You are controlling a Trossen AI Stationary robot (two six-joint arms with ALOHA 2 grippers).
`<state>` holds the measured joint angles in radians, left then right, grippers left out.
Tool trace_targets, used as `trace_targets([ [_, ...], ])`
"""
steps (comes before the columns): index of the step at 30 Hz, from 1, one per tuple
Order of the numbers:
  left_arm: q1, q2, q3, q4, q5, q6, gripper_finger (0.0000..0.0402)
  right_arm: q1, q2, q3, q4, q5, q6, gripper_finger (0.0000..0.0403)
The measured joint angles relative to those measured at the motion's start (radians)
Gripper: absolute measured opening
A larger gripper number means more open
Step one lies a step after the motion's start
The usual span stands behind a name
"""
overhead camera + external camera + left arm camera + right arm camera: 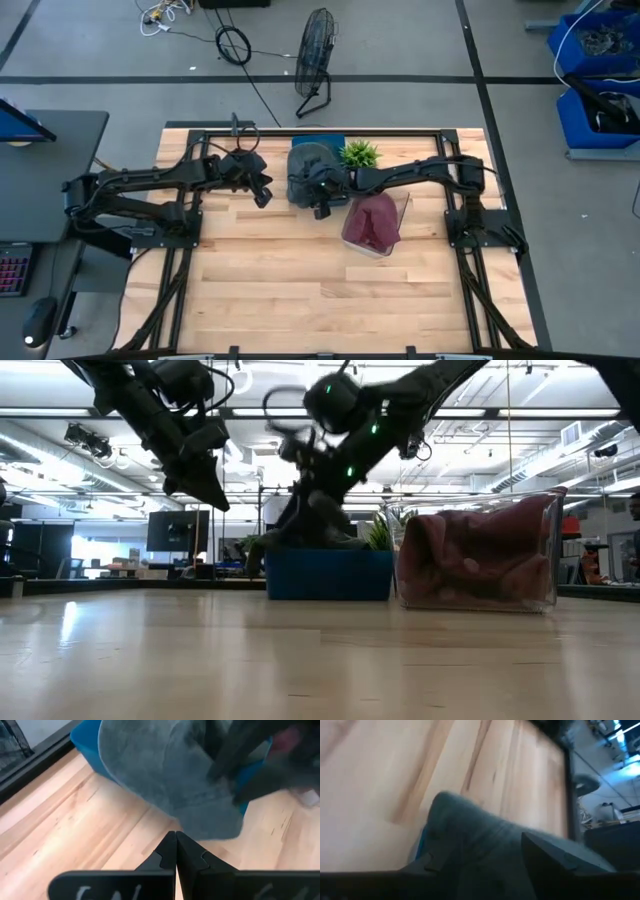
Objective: Pick & Place hat
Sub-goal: Put the black cap into the blue bin
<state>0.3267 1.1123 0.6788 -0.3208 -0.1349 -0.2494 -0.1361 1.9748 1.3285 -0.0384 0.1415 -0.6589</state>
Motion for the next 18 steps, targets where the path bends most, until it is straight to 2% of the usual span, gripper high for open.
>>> trace_targets([
  [6, -0.001, 0.000, 0.000, -0.001, 0.000, 0.002, 0.0003, -0.015, 0.064, 0.001, 0.023, 0.005, 0.002, 0.0193],
  [9, -0.001, 0.000, 0.000, -0.003, 0.000, 0.008, 0.0003, -0.016, 0.075, 0.001, 0.023, 0.032, 0.036, 0.0174],
  [12, -0.001, 0.000, 0.000, -0.010, 0.000, 0.011, 0.0003, -0.016, 0.075, 0.001, 0.025, 0.058, 0.049, 0.0128],
  [16, -0.001, 0.000, 0.000, -0.013, 0.000, 0.011, 0.0003, -0.009, 0.075, 0.008, 0.041, 0.107, 0.049, 0.0033],
  [18, -0.001, 0.000, 0.000, -0.023, 0.000, 0.011, 0.0003, 0.001, 0.075, 0.041, -0.007, 0.160, 0.044, 0.0013],
])
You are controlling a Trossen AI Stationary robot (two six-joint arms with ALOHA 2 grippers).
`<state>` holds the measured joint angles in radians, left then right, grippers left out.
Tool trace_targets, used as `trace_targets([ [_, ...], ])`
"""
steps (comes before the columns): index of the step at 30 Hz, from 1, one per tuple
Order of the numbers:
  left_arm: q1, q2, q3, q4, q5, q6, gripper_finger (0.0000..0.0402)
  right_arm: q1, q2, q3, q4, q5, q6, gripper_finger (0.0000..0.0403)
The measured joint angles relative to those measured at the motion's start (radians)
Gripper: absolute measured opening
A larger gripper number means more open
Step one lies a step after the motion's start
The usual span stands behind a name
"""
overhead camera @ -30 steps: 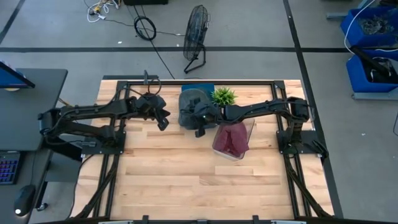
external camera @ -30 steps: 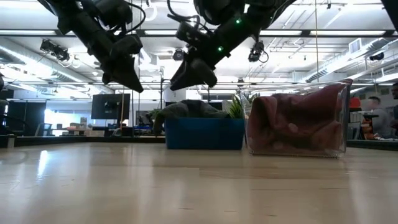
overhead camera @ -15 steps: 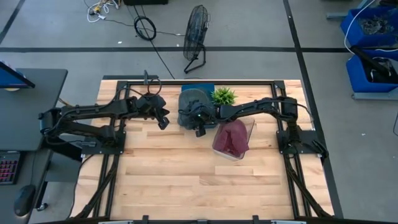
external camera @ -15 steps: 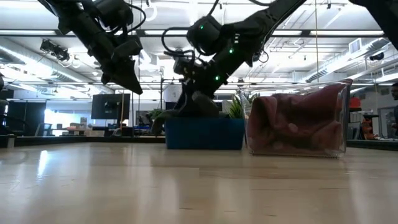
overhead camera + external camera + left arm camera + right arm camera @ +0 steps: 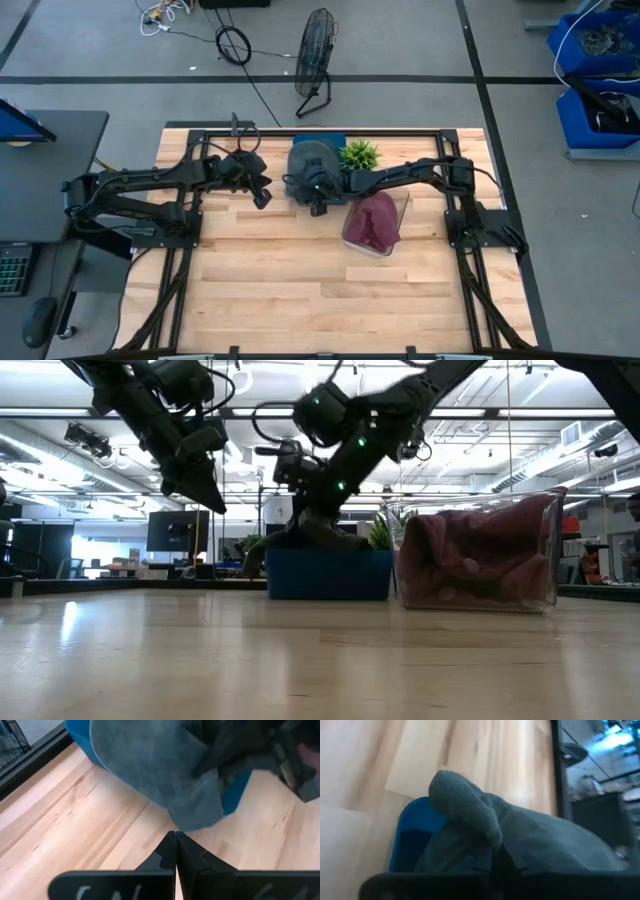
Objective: Pick & Place hat
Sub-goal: Put the black cap into the blue bin
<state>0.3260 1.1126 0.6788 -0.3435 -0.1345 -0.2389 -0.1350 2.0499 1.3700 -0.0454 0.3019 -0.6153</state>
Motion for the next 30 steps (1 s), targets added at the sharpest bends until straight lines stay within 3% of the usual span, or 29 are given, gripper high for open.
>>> trace_targets([
  [4, 0.000, 0.000, 0.000, -0.029, 0.000, -0.011, 0.0003, 0.033, 0.000, 0.107, -0.155, 0.101, 0.010, 0.0027],
  [9, 0.000, 0.000, 0.000, -0.055, 0.000, -0.016, 0.0003, 0.070, 0.000, 0.250, -0.381, 0.231, 0.116, 0.0009],
  [15, 0.000, 0.000, 0.000, -0.057, 0.000, -0.021, 0.0003, 0.076, -0.001, 0.306, -0.602, 0.377, 0.293, 0.0009],
  [20, 0.000, 0.000, 0.000, -0.028, -0.002, -0.050, 0.0003, 0.067, -0.002, 0.286, -0.687, 0.346, 0.398, 0.0007],
  [30, -0.072, 0.006, 0.001, 0.331, -0.001, -0.052, 0.0003, 0.057, -0.002, 0.200, -0.497, 0.235, 0.365, 0.0006],
])
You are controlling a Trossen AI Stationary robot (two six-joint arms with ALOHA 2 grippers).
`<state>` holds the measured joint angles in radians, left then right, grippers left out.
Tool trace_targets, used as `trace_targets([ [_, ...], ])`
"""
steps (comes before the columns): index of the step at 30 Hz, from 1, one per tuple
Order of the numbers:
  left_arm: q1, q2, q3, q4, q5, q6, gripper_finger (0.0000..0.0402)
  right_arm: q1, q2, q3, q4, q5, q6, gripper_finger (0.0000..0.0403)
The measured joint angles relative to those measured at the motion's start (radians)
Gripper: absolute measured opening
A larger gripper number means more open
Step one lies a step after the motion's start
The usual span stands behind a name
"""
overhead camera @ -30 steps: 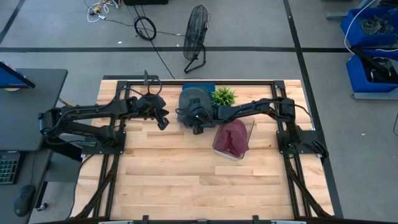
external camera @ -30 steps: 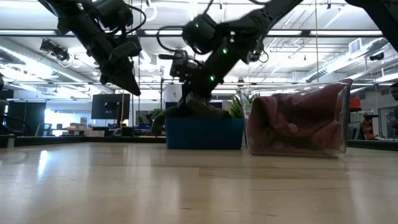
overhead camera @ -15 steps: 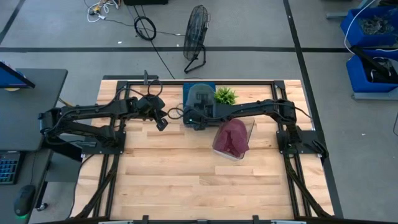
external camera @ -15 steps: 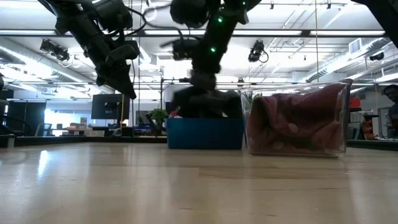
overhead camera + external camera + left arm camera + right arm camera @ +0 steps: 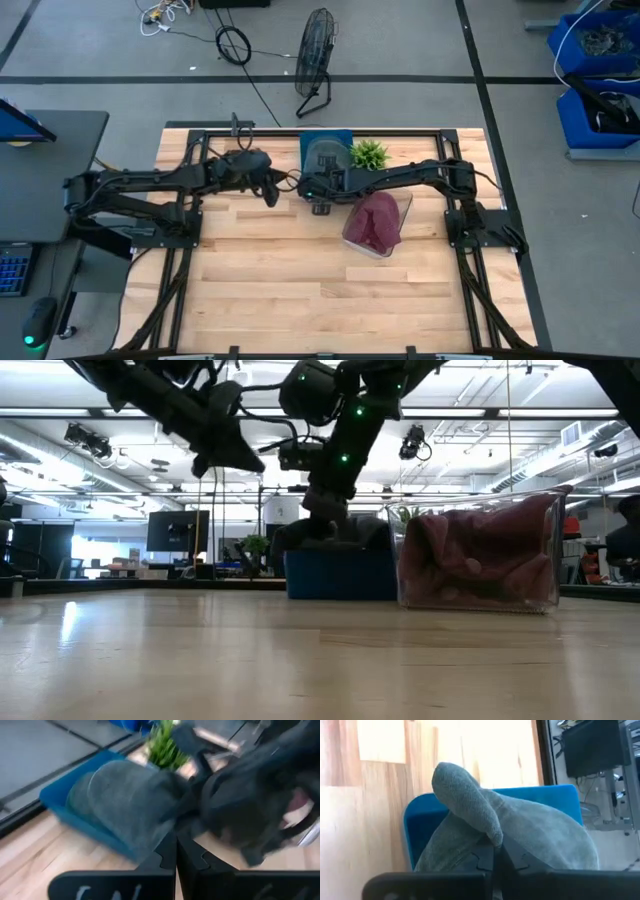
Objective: Pick & Place hat
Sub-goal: Put the black cap into the blue bin
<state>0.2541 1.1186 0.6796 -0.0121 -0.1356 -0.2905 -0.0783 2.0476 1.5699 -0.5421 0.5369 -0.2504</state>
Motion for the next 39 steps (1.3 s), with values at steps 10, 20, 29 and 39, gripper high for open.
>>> trace_targets([
  [10, -0.004, 0.158, 0.001, 0.065, -0.002, -0.020, 0.0003, -0.025, -0.001, -0.043, -0.007, 0.103, -0.020, 0.0007],
  [20, 0.023, 0.276, 0.000, 0.178, 0.028, 0.013, 0.0003, -0.027, 0.000, -0.043, -0.134, 0.105, 0.066, 0.0069],
  [29, 0.037, 0.155, 0.000, 0.174, 0.028, 0.045, 0.0003, -0.024, -0.034, -0.043, -0.140, 0.117, 0.032, 0.0131],
  [39, 0.071, 0.113, 0.000, 0.171, 0.028, 0.015, 0.0003, -0.016, -0.209, -0.043, -0.285, 0.120, 0.112, 0.0171],
])
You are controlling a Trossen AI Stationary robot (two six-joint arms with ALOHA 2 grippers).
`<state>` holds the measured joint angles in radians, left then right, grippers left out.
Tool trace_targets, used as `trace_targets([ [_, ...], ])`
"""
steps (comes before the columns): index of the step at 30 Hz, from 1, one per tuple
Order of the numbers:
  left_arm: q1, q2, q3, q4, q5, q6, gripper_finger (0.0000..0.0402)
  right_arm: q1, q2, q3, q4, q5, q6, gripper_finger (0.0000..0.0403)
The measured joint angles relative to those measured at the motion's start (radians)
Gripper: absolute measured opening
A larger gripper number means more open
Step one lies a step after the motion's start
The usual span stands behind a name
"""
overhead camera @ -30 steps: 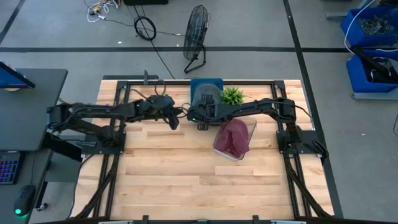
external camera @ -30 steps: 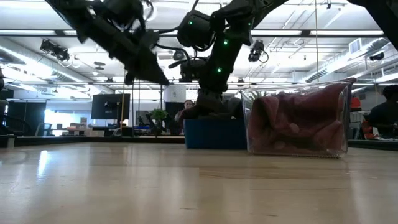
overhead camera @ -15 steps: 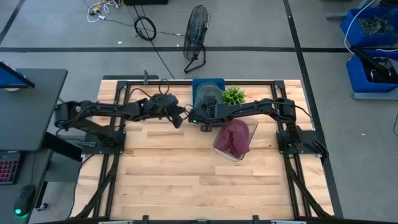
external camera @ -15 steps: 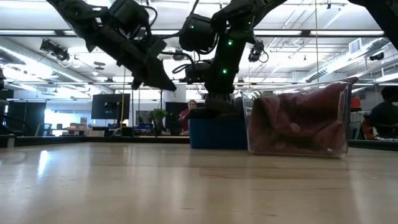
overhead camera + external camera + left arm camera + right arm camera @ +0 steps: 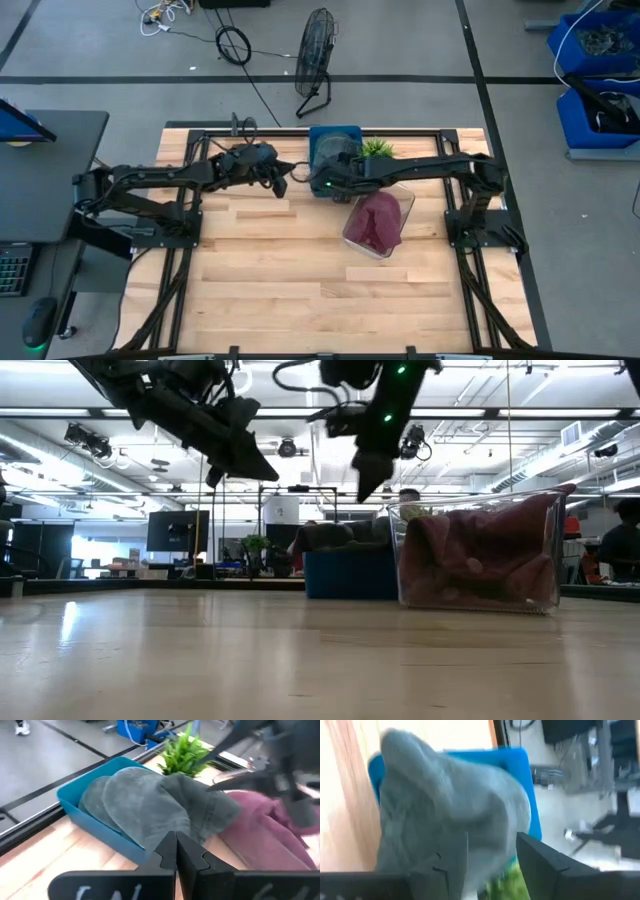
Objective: Pick & Place hat
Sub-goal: Put the black cap into the blue bin
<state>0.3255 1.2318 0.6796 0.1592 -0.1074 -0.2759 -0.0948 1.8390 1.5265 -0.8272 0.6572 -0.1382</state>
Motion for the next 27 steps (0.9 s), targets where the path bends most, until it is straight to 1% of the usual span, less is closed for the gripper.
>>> trace_targets([
  [4, 0.021, 0.032, -0.001, -0.009, 0.000, -0.032, 0.0003, 0.000, -0.047, 0.000, -0.178, -0.002, 0.163, 0.0168],
  [6, 0.023, 0.053, 0.000, -0.011, 0.001, -0.033, 0.0003, -0.003, -0.048, 0.000, -0.259, -0.004, 0.266, 0.0159],
  [8, 0.025, 0.086, 0.000, 0.004, 0.024, -0.035, 0.0003, -0.003, -0.048, -0.016, -0.297, -0.022, 0.327, 0.0143],
  [11, 0.025, 0.146, 0.000, 0.006, 0.054, -0.040, 0.0003, -0.005, -0.048, -0.076, -0.252, -0.064, 0.368, 0.0104],
  [13, 0.025, 0.192, 0.000, 0.028, 0.054, -0.058, 0.0003, -0.010, -0.047, -0.122, -0.202, -0.125, 0.373, 0.0068],
  [15, 0.027, 0.242, -0.001, 0.069, 0.054, -0.060, 0.0003, -0.018, -0.047, -0.178, -0.117, -0.184, 0.366, 0.0028],
  [16, 0.027, 0.266, 0.000, 0.100, 0.054, -0.061, 0.0003, -0.022, -0.046, -0.202, -0.076, -0.199, 0.365, 0.0015],
  [17, 0.027, 0.289, 0.000, 0.126, 0.054, -0.061, 0.0003, -0.026, -0.046, -0.221, -0.041, -0.205, 0.364, 0.0008],
  [19, 0.027, 0.340, 0.014, 0.188, 0.054, -0.061, 0.0003, -0.038, -0.046, -0.248, 0.016, -0.206, 0.355, 0.0013],
  [21, 0.027, 0.386, 0.051, 0.196, 0.063, -0.057, 0.0003, -0.051, -0.046, -0.263, 0.057, -0.216, 0.337, 0.0014],
  [23, 0.027, 0.432, 0.104, 0.201, 0.077, -0.053, 0.0003, -0.065, -0.046, -0.269, 0.105, -0.227, 0.321, 0.0006],
  [27, 0.027, 0.521, 0.212, 0.182, 0.137, -0.044, 0.0003, -0.092, -0.046, -0.269, 0.154, -0.229, 0.292, 0.0005],
])
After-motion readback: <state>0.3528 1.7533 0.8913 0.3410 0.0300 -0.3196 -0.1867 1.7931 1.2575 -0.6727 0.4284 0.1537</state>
